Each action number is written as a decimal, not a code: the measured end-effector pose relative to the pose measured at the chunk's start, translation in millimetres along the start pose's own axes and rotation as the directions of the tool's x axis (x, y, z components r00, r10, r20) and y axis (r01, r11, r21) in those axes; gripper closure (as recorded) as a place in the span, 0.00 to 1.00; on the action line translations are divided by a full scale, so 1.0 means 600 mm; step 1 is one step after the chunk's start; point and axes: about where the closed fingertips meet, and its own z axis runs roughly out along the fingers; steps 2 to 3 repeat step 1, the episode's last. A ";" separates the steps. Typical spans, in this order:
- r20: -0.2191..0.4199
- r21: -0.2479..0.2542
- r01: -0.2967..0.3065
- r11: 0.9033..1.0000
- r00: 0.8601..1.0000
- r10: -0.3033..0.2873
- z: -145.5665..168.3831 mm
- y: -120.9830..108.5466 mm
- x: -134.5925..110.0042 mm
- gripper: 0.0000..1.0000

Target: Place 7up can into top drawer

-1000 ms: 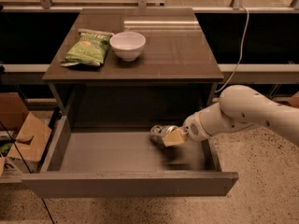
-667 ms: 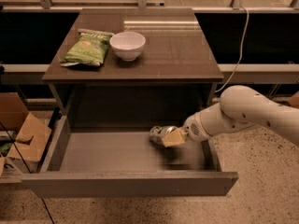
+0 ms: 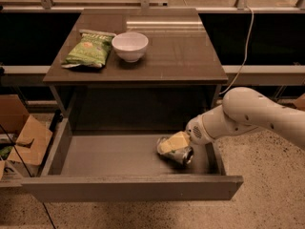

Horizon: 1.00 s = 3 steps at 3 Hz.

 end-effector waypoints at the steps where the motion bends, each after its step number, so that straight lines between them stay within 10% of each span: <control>1: 0.000 0.000 0.000 1.000 1.000 0.000 0.000 0.000 0.000 0.00; 3: 0.000 0.000 0.000 1.000 1.000 0.000 0.000 0.000 0.000 0.00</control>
Offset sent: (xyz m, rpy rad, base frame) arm 0.0000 0.0000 0.0000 0.0000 0.0000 0.0000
